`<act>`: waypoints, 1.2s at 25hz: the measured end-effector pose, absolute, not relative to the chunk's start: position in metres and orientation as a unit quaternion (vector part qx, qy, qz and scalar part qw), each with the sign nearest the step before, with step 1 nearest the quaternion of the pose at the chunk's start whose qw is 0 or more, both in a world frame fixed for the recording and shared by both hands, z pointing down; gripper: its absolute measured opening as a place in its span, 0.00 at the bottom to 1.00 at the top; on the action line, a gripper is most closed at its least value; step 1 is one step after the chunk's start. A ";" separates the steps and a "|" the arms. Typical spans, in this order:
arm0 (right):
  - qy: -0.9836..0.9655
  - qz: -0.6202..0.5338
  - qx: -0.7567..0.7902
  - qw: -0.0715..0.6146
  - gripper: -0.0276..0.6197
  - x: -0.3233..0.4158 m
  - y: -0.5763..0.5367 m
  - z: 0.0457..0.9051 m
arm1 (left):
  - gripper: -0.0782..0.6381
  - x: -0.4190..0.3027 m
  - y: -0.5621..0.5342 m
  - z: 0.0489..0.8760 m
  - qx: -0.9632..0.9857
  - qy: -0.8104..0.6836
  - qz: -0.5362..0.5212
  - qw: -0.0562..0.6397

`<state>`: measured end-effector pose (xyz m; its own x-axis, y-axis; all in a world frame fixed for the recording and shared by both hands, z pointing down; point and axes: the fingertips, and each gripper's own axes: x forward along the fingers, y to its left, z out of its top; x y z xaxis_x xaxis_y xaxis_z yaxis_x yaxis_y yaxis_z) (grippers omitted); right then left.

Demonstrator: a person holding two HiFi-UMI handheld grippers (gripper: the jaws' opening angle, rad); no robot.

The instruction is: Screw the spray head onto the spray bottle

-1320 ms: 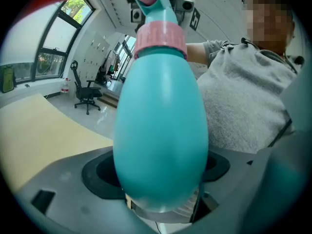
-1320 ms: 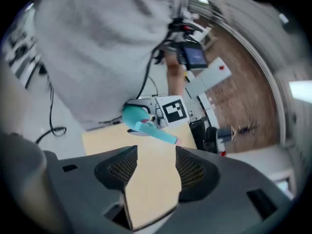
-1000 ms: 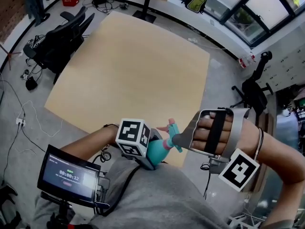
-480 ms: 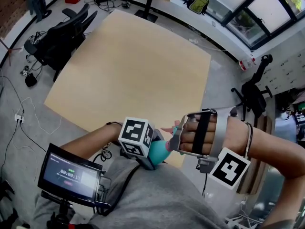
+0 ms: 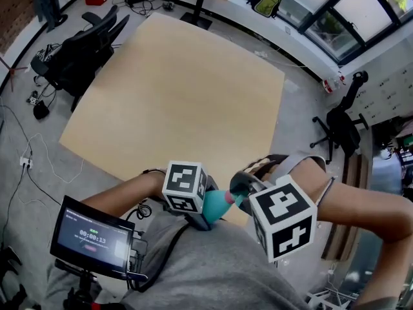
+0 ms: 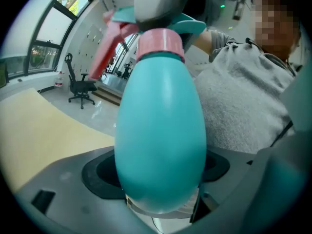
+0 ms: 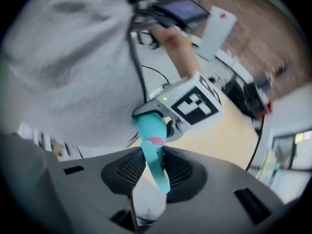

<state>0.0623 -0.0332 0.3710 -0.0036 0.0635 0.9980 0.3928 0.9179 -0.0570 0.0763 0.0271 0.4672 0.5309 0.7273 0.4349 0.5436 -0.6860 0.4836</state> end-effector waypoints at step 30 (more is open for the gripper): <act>-0.710 -0.243 -0.291 0.594 0.35 0.059 -0.028 0.289 | 0.68 0.081 0.032 0.450 0.883 0.399 0.242 0.055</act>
